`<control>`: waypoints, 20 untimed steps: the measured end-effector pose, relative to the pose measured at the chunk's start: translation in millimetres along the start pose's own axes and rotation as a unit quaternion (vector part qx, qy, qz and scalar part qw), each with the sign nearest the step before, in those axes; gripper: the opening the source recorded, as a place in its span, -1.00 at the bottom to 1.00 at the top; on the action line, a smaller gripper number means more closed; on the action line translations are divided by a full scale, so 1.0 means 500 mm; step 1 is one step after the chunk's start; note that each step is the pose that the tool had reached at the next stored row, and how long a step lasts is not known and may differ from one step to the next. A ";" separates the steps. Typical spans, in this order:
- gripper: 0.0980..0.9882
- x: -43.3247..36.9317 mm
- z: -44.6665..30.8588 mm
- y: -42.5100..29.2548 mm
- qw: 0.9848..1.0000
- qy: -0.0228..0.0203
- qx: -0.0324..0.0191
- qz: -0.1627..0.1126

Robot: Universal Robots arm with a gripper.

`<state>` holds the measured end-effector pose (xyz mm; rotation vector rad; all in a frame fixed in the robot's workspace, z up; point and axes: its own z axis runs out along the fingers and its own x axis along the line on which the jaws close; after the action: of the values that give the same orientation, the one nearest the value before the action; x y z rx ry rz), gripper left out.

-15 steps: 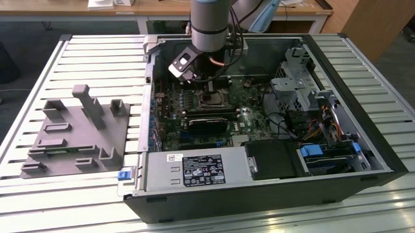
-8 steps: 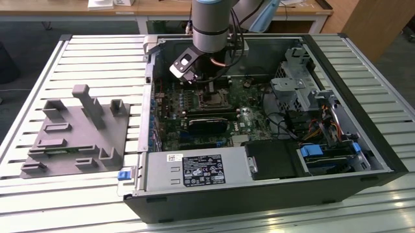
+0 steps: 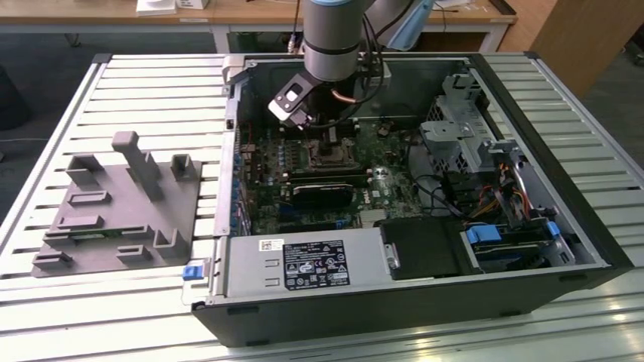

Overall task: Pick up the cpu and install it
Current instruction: 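Close the cpu cover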

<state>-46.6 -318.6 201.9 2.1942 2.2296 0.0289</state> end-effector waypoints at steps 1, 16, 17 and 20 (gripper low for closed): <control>-0.98 0.000 -0.004 0.000 1.000 -0.001 0.000 0.000; -0.98 -0.001 -0.005 0.025 1.000 -0.001 0.001 0.000; -0.98 -0.001 -0.005 0.026 1.000 -0.001 0.001 0.000; -0.98 -0.001 -0.005 0.029 1.000 -0.001 0.001 0.000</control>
<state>-32.3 -318.9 204.6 2.1939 2.2296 0.0263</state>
